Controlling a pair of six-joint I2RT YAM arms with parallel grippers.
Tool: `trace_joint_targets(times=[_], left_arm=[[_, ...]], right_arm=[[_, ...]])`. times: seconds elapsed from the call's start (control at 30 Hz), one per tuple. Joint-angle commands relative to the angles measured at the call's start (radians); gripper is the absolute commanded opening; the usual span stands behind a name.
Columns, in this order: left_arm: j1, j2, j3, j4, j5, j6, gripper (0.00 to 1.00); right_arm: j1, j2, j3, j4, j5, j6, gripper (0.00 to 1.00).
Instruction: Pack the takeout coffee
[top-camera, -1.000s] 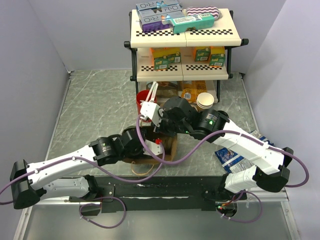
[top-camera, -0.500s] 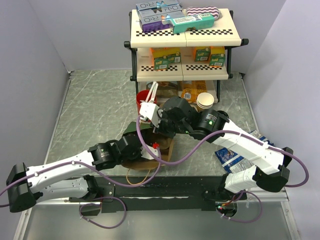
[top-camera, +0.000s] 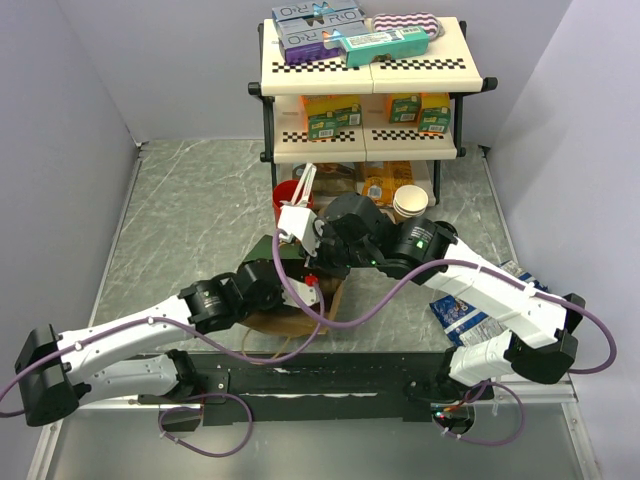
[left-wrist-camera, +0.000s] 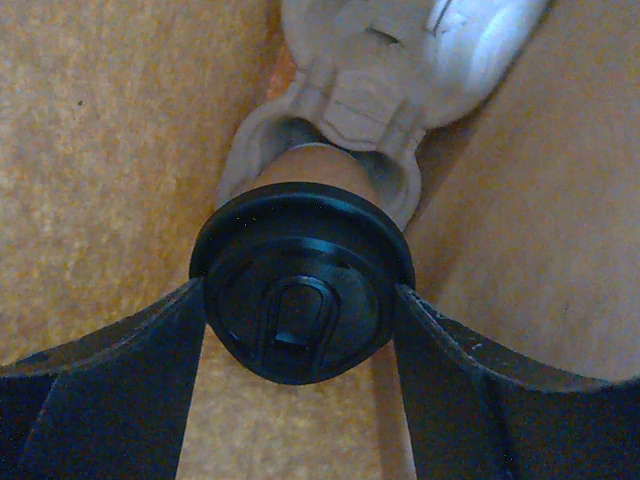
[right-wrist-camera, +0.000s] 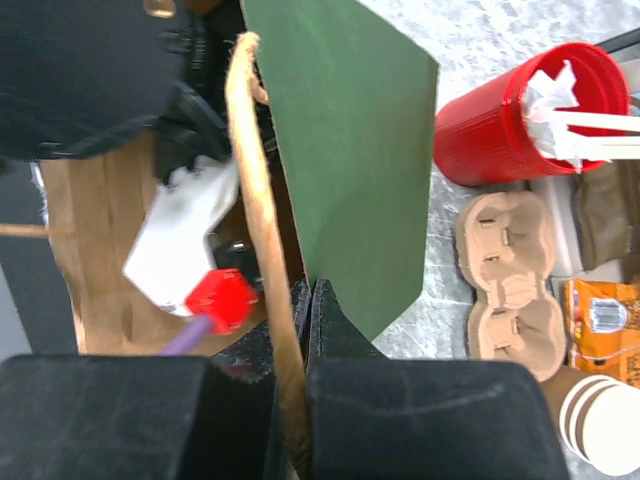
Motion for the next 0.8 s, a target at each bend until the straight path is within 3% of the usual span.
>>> trace_joint_targets(times=[0.0,0.77], left_arm=[[0.04,0.033,0.055,-0.028,-0.019,-0.007,0.01],[0.141,0.125,0.041,0.099,0.168,0.073,0.01]], right_arm=[[0.0,-0.009,0.048,-0.025,-0.054,0.042,0.0],[-0.049,0.012,0.05,-0.064,-0.151,0.049,0.0]])
